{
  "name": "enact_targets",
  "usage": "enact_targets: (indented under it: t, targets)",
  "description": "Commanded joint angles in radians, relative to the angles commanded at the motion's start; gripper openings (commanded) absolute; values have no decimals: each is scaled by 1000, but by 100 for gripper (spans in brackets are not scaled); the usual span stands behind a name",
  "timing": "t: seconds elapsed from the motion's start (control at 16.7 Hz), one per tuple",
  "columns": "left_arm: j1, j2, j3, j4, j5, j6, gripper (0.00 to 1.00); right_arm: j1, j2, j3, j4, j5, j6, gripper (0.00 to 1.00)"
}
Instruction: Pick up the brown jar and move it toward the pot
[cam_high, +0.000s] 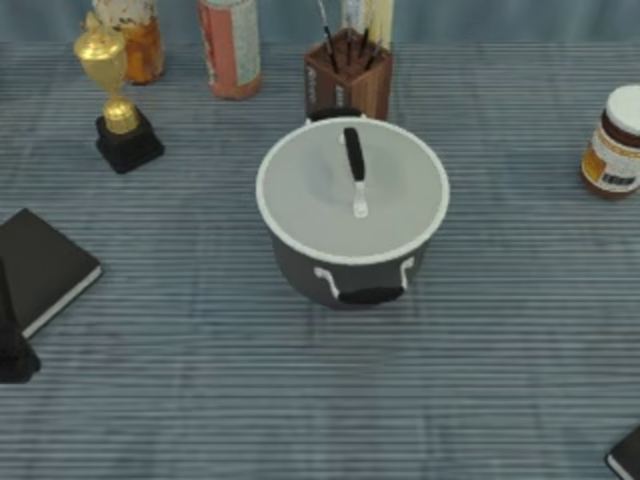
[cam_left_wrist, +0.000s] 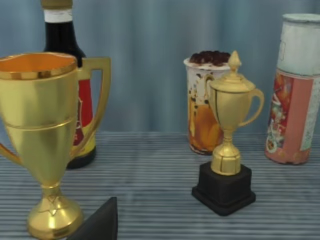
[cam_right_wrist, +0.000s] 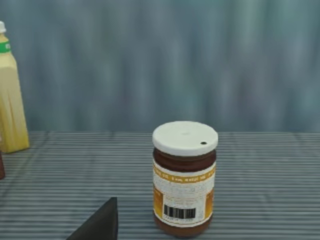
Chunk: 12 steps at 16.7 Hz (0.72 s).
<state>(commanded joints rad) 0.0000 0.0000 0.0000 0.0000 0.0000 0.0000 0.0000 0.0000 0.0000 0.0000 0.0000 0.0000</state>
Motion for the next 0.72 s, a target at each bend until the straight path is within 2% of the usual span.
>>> enact_targets:
  t: [0.18, 0.36, 0.72]
  targets:
    - [0, 0, 0, 0, 0, 0, 100, 0, 8, 5, -8, 0, -1, 100]
    - [0, 0, 0, 0, 0, 0, 100, -5, 89, 62, -83, 1, -11, 100]
    - [0, 0, 0, 0, 0, 0, 100, -33, 449, 393, -366, 11, -70, 100]
